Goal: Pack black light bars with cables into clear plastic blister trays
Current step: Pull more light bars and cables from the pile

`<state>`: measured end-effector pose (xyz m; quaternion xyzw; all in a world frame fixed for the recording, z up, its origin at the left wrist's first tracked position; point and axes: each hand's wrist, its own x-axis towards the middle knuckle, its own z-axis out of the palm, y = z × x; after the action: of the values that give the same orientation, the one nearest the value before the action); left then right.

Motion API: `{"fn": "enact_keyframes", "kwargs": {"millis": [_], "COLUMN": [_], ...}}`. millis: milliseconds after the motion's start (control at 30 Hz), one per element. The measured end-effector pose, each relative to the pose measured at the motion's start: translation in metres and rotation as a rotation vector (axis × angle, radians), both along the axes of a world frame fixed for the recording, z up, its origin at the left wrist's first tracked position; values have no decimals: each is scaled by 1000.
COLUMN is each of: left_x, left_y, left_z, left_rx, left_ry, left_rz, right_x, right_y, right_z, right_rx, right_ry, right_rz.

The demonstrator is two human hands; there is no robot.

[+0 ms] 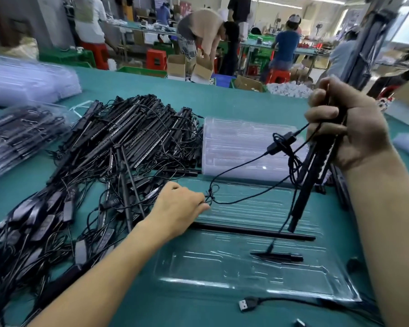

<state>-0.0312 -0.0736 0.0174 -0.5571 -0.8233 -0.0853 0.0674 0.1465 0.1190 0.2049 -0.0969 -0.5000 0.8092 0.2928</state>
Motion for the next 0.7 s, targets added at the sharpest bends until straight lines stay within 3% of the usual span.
{"fn": "enact_keyframes", "kwargs": {"millis": [167,333,433,567,700], "left_x": [-1,0,-7,-11,-14], "left_y": [-9,-13,-16,-26,-29], "left_z": [6,28,35,33,22], "left_rx": [446,683,669,703,789], "left_ry": [-582,-1096,-1025,-748,-1011], "left_rz": [-87,29,79,238,356], "right_x": [-6,-25,-26,-17,-7], "right_y": [-4,-7,-2,4,10], "right_z": [-11,-26,-32,-39,-43], "right_rx": [226,694,821,728,471], "right_ry": [-325,-722,-851,-868,-744], "right_rz": [46,53,87,126,91]}}
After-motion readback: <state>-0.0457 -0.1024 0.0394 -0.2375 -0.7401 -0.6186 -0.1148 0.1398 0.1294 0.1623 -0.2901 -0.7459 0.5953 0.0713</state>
